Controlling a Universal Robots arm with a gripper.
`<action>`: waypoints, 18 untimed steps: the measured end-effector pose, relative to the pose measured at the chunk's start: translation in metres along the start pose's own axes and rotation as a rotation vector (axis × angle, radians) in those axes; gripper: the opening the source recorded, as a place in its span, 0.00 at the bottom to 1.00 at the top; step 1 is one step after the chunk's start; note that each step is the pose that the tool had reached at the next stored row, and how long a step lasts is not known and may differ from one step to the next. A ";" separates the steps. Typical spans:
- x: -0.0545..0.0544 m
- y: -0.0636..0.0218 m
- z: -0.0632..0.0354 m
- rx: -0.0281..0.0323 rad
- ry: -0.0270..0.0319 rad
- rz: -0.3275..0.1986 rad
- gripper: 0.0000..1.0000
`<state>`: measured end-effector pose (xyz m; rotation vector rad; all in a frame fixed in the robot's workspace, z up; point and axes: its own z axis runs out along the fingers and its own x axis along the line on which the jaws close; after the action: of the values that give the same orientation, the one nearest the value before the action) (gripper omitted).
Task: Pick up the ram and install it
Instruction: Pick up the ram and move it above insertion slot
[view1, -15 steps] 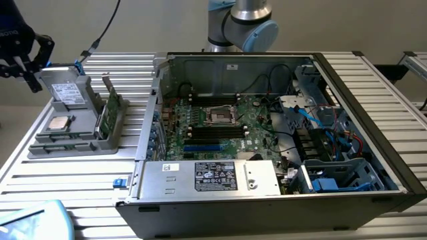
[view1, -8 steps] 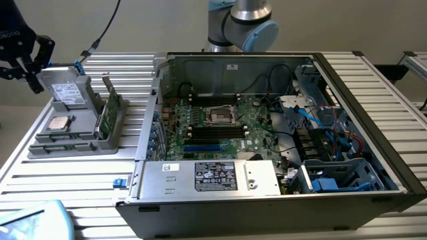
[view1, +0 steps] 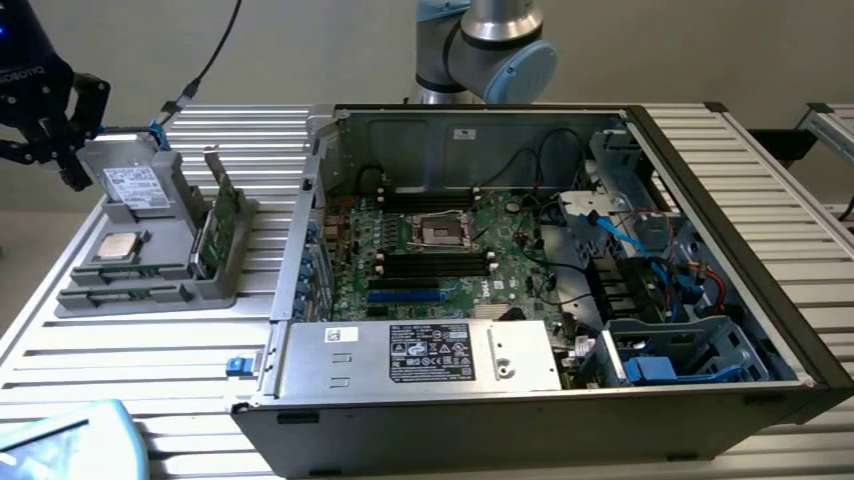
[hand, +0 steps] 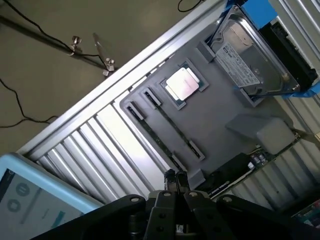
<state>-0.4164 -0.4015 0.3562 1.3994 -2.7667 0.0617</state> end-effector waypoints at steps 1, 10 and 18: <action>0.000 0.0001 0.0005 0.0009 -0.0005 -0.018 0.11; 0.000 0.0003 0.0041 0.0052 -0.0101 -0.183 0.11; 0.000 0.0003 0.0045 0.0009 -0.0266 -0.297 0.11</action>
<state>-0.4166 -0.4015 0.3517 1.8045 -2.5446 0.0345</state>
